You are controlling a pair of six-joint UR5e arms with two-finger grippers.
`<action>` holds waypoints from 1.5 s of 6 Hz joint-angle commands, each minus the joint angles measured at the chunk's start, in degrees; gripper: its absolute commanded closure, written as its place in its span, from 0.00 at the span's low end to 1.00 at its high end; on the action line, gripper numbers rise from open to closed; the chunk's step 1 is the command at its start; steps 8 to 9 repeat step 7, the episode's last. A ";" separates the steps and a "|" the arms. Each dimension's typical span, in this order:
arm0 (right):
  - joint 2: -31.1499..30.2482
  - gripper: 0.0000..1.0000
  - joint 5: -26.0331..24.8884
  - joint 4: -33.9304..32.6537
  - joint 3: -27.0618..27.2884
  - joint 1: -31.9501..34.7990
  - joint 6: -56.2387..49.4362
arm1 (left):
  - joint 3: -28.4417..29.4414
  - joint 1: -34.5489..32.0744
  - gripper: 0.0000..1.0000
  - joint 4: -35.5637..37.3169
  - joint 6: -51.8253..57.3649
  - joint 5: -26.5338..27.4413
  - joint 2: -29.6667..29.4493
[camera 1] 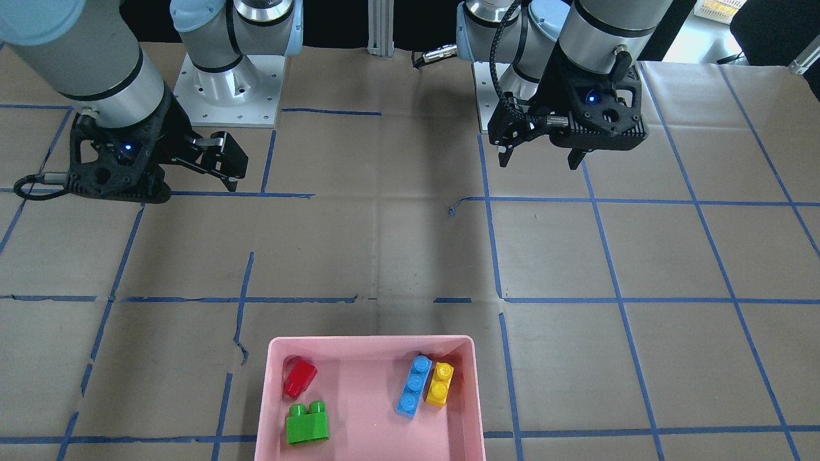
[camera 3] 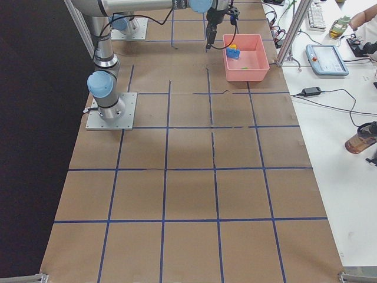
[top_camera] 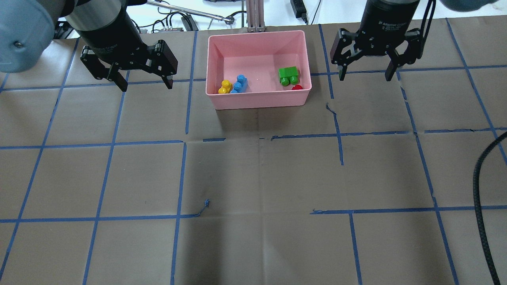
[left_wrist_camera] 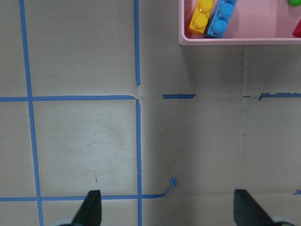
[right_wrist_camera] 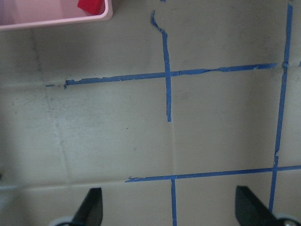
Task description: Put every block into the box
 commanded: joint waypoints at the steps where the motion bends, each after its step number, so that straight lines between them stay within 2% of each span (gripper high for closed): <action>1: -3.10 0.01 0.17 -4.30 5.19 0.03 0.86 | 0.00 0.00 0.01 0.00 0.00 0.00 0.04; 9: -3.01 0.00 -0.01 -4.40 4.40 -0.06 0.69 | 0.00 0.00 0.01 -0.17 0.00 0.00 0.13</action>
